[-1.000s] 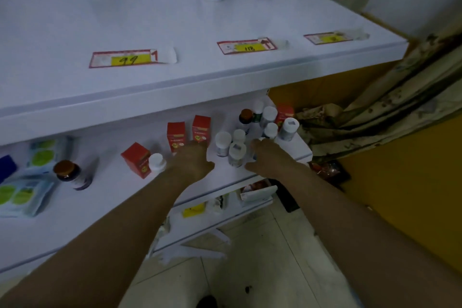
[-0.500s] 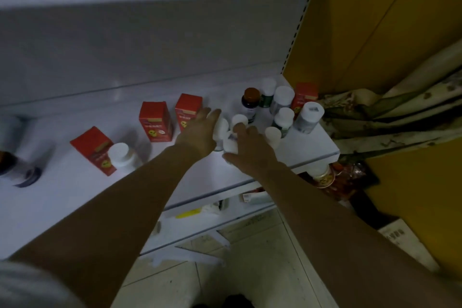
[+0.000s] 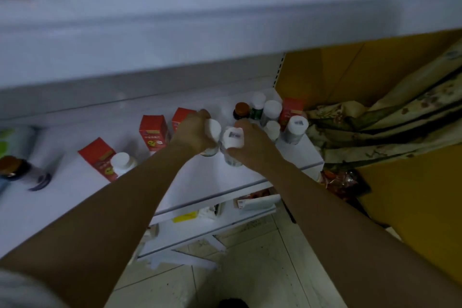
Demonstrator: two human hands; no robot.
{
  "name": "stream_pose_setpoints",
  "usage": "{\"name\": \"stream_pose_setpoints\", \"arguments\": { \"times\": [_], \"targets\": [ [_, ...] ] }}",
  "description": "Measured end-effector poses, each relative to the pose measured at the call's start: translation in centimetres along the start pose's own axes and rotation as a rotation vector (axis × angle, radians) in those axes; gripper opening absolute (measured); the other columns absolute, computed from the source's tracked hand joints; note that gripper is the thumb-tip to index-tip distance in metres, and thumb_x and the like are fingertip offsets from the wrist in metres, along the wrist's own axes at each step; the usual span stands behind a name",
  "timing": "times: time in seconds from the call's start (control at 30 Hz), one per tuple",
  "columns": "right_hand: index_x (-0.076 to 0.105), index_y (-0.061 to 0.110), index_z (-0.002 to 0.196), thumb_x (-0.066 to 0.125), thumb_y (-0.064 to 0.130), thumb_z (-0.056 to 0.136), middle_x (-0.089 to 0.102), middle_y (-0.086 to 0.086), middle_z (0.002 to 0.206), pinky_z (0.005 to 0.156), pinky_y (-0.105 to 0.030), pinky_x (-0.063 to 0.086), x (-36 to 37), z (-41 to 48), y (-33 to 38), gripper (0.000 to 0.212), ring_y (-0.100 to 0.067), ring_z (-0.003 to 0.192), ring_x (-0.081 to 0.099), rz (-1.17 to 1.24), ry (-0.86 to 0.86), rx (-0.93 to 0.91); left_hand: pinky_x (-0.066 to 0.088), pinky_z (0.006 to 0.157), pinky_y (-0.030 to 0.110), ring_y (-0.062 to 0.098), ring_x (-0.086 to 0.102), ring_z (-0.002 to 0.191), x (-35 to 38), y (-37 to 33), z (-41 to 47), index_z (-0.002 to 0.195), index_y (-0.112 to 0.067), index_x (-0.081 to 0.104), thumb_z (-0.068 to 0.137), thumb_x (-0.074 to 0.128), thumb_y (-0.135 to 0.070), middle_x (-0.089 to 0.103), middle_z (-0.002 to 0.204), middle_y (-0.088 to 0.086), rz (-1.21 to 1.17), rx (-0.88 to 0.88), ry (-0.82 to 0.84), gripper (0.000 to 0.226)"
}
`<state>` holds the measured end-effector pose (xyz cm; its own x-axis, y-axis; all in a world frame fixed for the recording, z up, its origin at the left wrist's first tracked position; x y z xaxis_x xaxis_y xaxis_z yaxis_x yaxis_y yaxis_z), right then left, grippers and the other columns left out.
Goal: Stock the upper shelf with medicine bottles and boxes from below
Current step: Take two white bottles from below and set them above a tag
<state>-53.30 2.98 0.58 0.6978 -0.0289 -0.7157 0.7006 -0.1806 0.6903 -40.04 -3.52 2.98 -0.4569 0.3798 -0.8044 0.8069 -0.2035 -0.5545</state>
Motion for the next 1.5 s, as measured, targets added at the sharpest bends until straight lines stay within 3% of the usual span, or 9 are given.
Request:
{"name": "stream_pose_setpoints", "arguments": {
  "times": [0.23,0.37,0.47,0.6,0.67,1.0,1.17,1.33,1.5],
  "targets": [
    [0.043,0.027,0.093,0.069,0.036,0.073,0.042,0.007,0.076,0.060,-0.026,0.036,-6.2,-2.9,5.8,0.034,-0.007,0.066,0.044,0.121,0.103,0.026,0.047,0.088,0.033,0.027,0.053,0.114,-5.7,-2.4,-5.5,0.121,-0.013,0.052,0.067,0.080,-0.005,0.056,0.122,0.010,-0.308,-0.102,0.058,0.061],
    [0.045,0.022,0.080,0.072,0.035,0.069,0.046,0.005,0.071,0.060,-0.025,0.037,-7.7,-5.4,8.1,0.032,-0.014,0.070,0.051,0.204,0.160,0.051,0.045,0.069,0.026,0.022,0.054,0.099,-7.9,-3.5,-8.8,0.116,-0.012,0.054,0.068,0.080,-0.005,0.055,0.106,0.004,-0.396,-0.091,0.065,0.055],
    [0.055,0.015,0.088,0.071,0.026,0.079,0.058,-0.002,0.086,0.073,-0.028,0.044,-8.3,-8.0,10.0,0.021,-0.017,0.083,0.057,0.300,0.176,0.044,0.044,0.073,0.029,0.020,0.054,0.093,-9.1,-3.8,-12.4,0.105,-0.011,0.056,0.068,0.082,-0.011,0.057,0.100,0.002,-0.464,-0.086,0.082,0.045],
    [0.060,0.018,0.118,0.074,0.028,0.077,0.062,-0.002,0.118,0.097,-0.043,0.049,-8.5,-12.7,13.0,0.045,-0.022,0.107,0.060,0.431,0.123,0.081,0.051,0.079,0.033,0.025,0.064,0.096,-10.7,-2.8,-18.0,0.089,-0.015,0.064,0.065,0.084,-0.028,0.067,0.091,0.002,-0.556,-0.015,0.073,0.034],
    [0.060,0.020,0.114,0.073,0.025,0.080,0.063,-0.002,0.116,0.098,-0.045,0.049,-8.3,-15.6,14.7,0.037,-0.023,0.107,0.061,0.568,0.116,0.073,0.053,0.090,0.041,0.026,0.064,0.098,-11.8,-2.1,-21.2,0.103,-0.013,0.061,0.063,0.085,-0.037,0.067,0.101,0.008,-0.661,0.014,0.065,0.052],
    [0.064,0.015,0.100,0.052,0.022,0.091,0.062,-0.005,0.086,0.073,-0.038,0.048,-6.4,-30.7,26.8,0.016,-0.023,0.078,0.060,1.190,0.154,-0.080,0.058,0.074,0.048,0.030,0.066,0.084,-18.8,-1.0,-38.1,0.123,-0.004,0.048,0.076,0.075,-0.039,0.063,0.098,0.017,-1.076,0.178,0.042,0.064],
    [0.061,0.015,0.102,0.062,0.022,0.082,0.063,-0.014,0.105,0.093,-0.047,0.047,-5.9,-34.8,32.3,0.022,-0.031,0.100,0.061,1.188,0.224,-0.100,0.053,0.060,0.032,0.021,0.066,0.073,-22.9,-0.5,-44.4,0.125,-0.004,0.045,0.075,0.074,-0.041,0.062,0.098,0.017,-1.174,0.267,-0.003,0.068],
    [0.050,0.015,0.119,0.073,0.034,0.069,0.064,-0.008,0.091,0.066,-0.037,0.057,-5.8,-36.8,37.1,0.059,-0.022,0.071,0.068,1.060,0.176,-0.178,0.053,0.058,0.032,0.022,0.065,0.071,-25.9,0.0,-48.7,0.118,-0.013,0.045,0.074,0.074,-0.040,0.064,0.084,0.011,-1.238,0.287,-0.072,0.059],
    [0.057,0.012,0.100,0.053,0.049,0.088,0.066,-0.015,0.081,0.066,-0.033,0.053,-6.7,-38.2,40.3,0.039,-0.023,0.065,0.061,1.167,0.189,-0.225,0.057,0.062,0.032,0.025,0.060,0.069,-28.1,-0.6,-52.4,0.107,-0.011,0.048,0.073,0.067,-0.042,0.059,0.076,0.010,-1.323,0.312,-0.119,0.049]
  ]
}}
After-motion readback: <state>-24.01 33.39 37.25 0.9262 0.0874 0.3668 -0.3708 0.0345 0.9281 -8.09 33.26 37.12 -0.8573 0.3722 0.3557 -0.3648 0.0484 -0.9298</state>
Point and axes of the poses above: each hand's wrist, its own z-axis towards the middle knuckle, its own x-axis out of the palm, y = z × x, the point moved 3 cm from there along z, towards the middle knuckle
